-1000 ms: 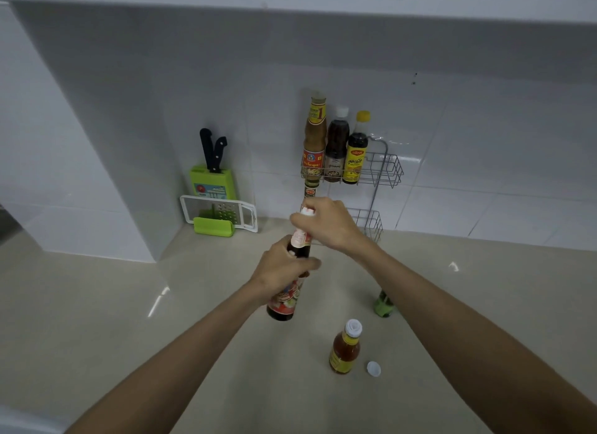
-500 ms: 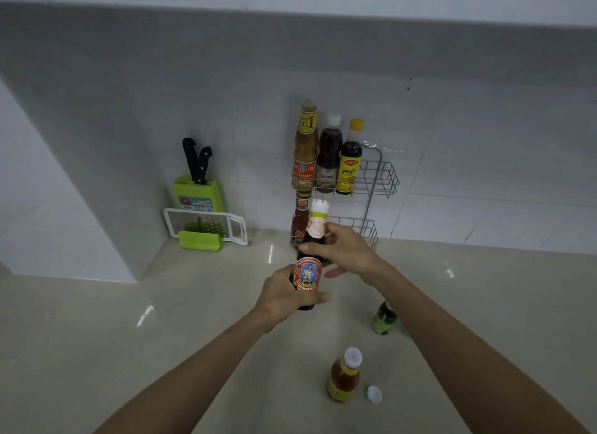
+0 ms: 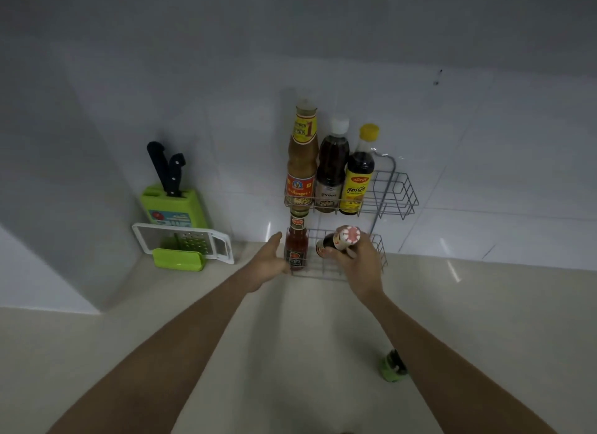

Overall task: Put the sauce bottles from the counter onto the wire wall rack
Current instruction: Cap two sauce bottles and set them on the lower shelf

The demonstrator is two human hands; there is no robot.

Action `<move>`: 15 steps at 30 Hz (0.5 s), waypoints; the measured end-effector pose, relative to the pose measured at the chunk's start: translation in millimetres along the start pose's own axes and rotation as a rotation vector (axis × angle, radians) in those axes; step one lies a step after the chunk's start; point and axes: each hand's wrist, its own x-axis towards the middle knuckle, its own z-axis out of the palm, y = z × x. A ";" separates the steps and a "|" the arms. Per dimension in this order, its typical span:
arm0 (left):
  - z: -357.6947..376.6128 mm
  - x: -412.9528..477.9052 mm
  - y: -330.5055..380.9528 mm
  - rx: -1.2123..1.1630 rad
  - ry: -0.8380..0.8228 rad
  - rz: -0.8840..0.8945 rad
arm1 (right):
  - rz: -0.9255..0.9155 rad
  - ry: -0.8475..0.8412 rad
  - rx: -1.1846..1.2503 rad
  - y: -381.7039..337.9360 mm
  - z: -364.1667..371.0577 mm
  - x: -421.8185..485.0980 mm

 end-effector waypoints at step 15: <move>5.0 45.3 -5.7 -0.043 -0.031 0.061 | -0.001 -0.254 -0.376 29.2 40.2 69.4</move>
